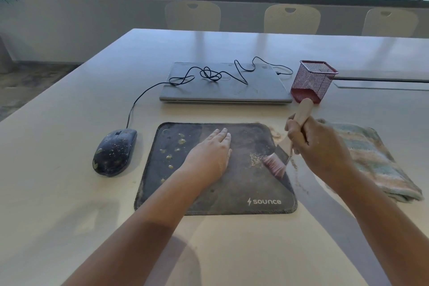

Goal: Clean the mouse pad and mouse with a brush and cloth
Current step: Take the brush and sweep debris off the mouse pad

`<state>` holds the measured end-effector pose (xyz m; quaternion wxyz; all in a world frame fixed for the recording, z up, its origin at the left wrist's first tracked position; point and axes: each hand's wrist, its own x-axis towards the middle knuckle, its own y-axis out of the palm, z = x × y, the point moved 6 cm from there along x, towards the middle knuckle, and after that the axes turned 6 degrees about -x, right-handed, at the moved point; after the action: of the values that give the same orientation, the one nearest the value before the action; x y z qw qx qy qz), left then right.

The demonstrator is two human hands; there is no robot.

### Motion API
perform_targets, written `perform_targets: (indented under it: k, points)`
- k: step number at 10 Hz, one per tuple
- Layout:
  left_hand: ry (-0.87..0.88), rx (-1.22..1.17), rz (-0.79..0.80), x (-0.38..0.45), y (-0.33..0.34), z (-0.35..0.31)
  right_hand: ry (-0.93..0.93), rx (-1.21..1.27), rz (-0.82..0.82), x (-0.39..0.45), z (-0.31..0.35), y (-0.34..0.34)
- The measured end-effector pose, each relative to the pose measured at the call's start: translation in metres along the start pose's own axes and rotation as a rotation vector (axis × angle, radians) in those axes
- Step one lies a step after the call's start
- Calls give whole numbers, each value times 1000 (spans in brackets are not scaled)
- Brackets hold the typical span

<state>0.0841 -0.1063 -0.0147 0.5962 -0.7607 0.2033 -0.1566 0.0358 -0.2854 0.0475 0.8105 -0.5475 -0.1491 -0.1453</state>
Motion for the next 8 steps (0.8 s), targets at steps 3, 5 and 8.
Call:
perform_targets:
  k: [3, 5, 8]
  points:
    - [-10, -22, 8, 0, 2, 1, -13, 275, -102, -3, 4, -6]
    - [-7, -14, 3, 1, 2, 2, 58, 3, -244, 1, -17, -10]
    - [-1, -13, 5, 1, 2, 1, 113, 44, -214, 3, -30, -3]
